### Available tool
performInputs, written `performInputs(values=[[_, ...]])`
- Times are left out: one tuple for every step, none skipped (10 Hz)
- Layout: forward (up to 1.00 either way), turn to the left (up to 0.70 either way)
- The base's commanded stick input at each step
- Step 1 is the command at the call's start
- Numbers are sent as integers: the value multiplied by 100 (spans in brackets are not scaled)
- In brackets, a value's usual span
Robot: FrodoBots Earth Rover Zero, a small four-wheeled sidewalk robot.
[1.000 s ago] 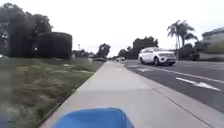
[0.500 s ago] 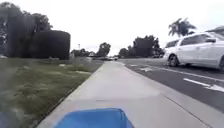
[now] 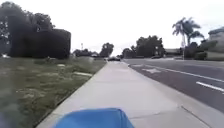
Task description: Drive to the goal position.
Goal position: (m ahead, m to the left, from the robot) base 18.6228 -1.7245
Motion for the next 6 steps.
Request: performInputs(values=[[85, 0], [85, 0], [85, 0], [85, 0], [85, 0], [85, 0]])
